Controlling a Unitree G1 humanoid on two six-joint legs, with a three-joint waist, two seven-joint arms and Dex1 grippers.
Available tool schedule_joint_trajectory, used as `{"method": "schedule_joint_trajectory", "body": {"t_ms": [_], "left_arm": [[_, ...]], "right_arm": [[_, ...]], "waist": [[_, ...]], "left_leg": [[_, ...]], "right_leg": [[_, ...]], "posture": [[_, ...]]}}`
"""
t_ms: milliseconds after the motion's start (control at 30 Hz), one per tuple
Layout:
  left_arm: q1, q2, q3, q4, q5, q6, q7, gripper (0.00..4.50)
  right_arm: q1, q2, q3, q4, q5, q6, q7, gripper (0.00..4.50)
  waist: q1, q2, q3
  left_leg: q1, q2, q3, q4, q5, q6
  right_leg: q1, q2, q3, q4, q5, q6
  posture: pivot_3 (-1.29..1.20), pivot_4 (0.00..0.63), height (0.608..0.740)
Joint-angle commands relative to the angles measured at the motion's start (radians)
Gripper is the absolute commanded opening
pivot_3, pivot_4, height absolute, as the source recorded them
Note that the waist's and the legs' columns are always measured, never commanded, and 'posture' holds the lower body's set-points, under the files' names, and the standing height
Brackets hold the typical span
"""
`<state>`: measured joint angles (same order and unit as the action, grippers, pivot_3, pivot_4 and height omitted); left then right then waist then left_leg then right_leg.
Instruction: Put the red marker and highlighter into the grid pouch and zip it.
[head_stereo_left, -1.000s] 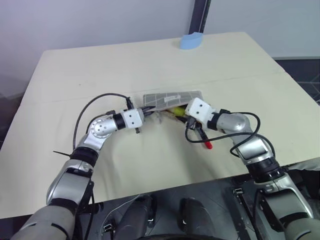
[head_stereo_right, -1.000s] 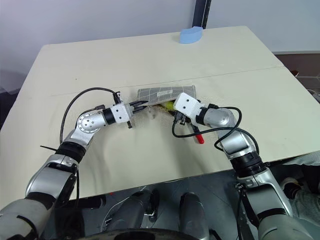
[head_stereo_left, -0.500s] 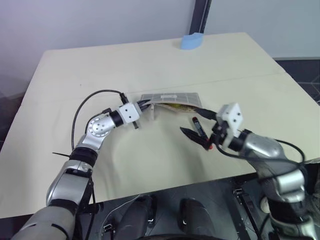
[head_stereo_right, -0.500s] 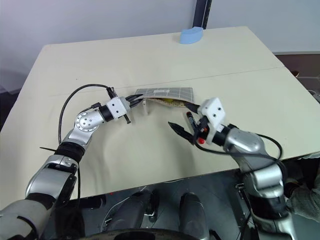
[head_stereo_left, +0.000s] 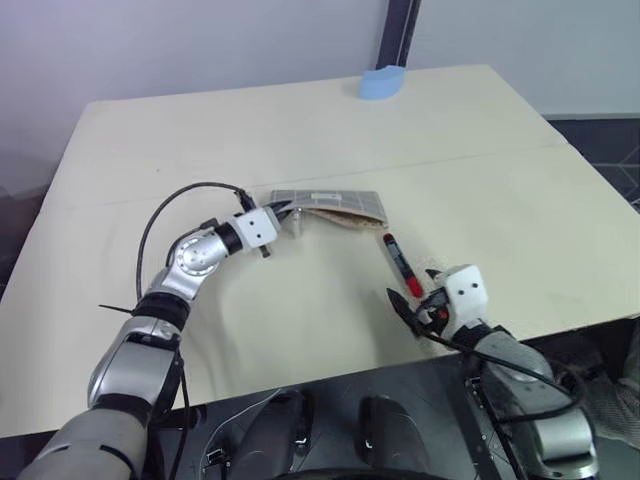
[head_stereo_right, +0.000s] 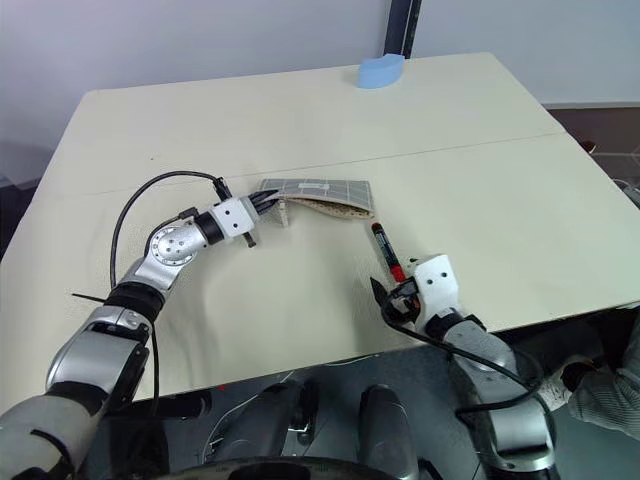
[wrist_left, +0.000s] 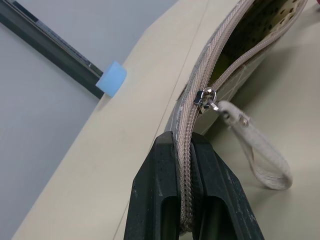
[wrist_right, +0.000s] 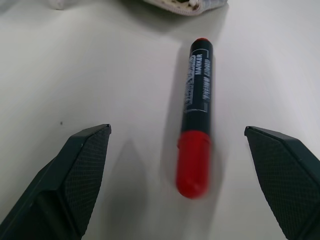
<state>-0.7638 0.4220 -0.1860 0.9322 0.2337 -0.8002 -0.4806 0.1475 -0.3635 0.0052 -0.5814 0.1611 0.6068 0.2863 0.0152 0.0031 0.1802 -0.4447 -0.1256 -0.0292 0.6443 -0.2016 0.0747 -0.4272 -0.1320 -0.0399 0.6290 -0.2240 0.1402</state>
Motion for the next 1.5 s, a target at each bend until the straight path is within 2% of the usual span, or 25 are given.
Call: {"method": "schedule_joint_trajectory", "body": {"t_ms": [33,133,267,333,400,467,567,700,900,1133,1300,1400,1500], "left_arm": [[-0.034,-0.004,-0.003,-0.008,0.003,-0.023,0.008,0.0],[-0.036,-0.004,-0.004,-0.009,0.002,-0.023,0.007,0.0],[-0.034,-0.004,-0.003,-0.013,0.002,-0.019,0.005,0.0],[-0.032,-0.004,-0.003,-0.015,0.001,-0.018,0.004,0.0],[-0.028,-0.004,-0.004,-0.017,0.003,-0.02,0.005,0.0],[-0.025,-0.008,-0.007,-0.02,0.006,-0.02,0.006,0.0],[-0.026,-0.015,-0.011,-0.024,0.005,-0.02,0.005,0.0],[-0.02,-0.022,-0.019,-0.033,-0.002,-0.031,-0.006,0.0],[-0.018,-0.026,-0.022,-0.044,-0.006,-0.033,-0.017,0.0],[-0.011,-0.031,-0.025,-0.069,-0.01,-0.041,-0.026,0.0],[0.0,-0.038,-0.039,-0.088,-0.029,-0.058,-0.082,0.0],[0.003,-0.07,-0.043,-0.106,-0.071,-0.032,-0.141,0.0],[-0.001,-0.087,-0.041,-0.14,-0.087,-0.015,-0.168,0.0]], "right_arm": [[-0.015,0.021,0.001,0.005,-0.032,0.018,-0.049,4.45],[-0.022,0.028,-0.027,0.046,-0.016,0.042,-0.051,3.58],[-0.047,0.031,-0.043,0.037,0.026,0.067,-0.027,1.49],[-0.059,0.015,-0.026,-0.008,0.065,0.019,0.039,0.39],[-0.061,-0.009,0.0,-0.059,0.109,-0.005,0.116,0.32],[-0.042,-0.091,0.06,-0.068,0.072,-0.044,0.193,0.32],[-0.058,-0.092,0.045,-0.024,0.074,-0.087,0.189,0.32],[-0.155,-0.091,0.037,0.045,0.057,-0.105,0.176,0.32],[-0.266,-0.098,0.073,0.16,0.005,-0.128,0.182,0.32],[-0.323,-0.151,0.104,0.259,-0.079,-0.163,0.205,0.32],[-0.492,-0.201,0.198,0.377,-0.191,-0.271,0.274,0.32],[-0.629,-0.162,0.259,0.503,-0.241,-0.307,0.283,0.32],[-0.699,-0.144,0.318,0.588,-0.316,-0.377,0.281,0.32]], "waist": [[0.002,0.0,0.0],[0.001,0.0,0.0],[0.001,0.0,0.0],[0.0,0.0,0.0],[-0.001,0.0,0.0],[-0.002,0.0,0.0],[0.001,-0.001,0.0],[-0.001,-0.001,0.0],[0.0,-0.001,0.0],[-0.001,-0.001,0.0],[-0.004,-0.001,0.0],[-0.005,-0.001,0.0],[0.0,-0.001,0.0]], "left_leg": [[0.0,0.0,0.0,0.0,0.0,0.0],[0.0,0.0,0.0,0.0,0.0,0.0],[0.0,0.0,0.0,0.0,0.0,0.0],[0.0,0.0,0.0,0.0,0.0,0.0],[0.0,0.0,0.0,0.0,0.0,0.0],[0.0,0.0,0.0,0.0,0.0,0.0],[0.0,0.0,0.0,0.0,0.0,0.0],[0.0,0.0,0.0,0.001,0.0,0.0],[0.0,0.0,0.0,0.001,0.0,0.0],[0.0,-0.001,0.0,0.001,0.0,0.0],[0.0,0.0,0.0,0.001,0.0,0.0],[0.0,0.0,0.0,0.001,0.0,0.0],[0.0,0.0,-0.001,0.001,0.0,0.0]], "right_leg": [[0.0,0.0,0.0,0.0,0.0,0.0],[0.0,0.001,0.0,0.0,0.0,0.0],[0.001,0.001,0.0,0.0,0.0,0.0],[0.0,0.001,0.0,0.0,0.0,0.0],[0.0,0.001,0.0,0.0,0.0,0.0],[0.0,0.001,0.0,0.0,0.0,0.0],[0.001,0.001,-0.001,-0.001,0.0,0.0],[0.001,0.0,-0.001,-0.001,0.0,0.0],[0.0,0.0,-0.001,0.0,0.0,0.0],[0.001,0.0,-0.001,0.0,0.0,0.0],[0.0,0.0,-0.001,0.0,0.0,0.0],[0.0,0.0,-0.001,0.0,0.0,0.0],[0.0,0.0,-0.001,0.0,0.0,0.0]], "posture": [[0.0,0.15,0.74],[0.0,0.15,0.74],[0.0,0.15,0.74],[0.0,0.15,0.74],[0.0,0.15,0.74],[0.0,0.15,0.74],[0.0,0.15,0.74],[0.0,0.15,0.74],[0.0,0.15,0.74],[0.0,0.15,0.74],[0.0,0.15,0.74],[0.0,0.15,0.74],[0.0,0.15,0.74]]}}
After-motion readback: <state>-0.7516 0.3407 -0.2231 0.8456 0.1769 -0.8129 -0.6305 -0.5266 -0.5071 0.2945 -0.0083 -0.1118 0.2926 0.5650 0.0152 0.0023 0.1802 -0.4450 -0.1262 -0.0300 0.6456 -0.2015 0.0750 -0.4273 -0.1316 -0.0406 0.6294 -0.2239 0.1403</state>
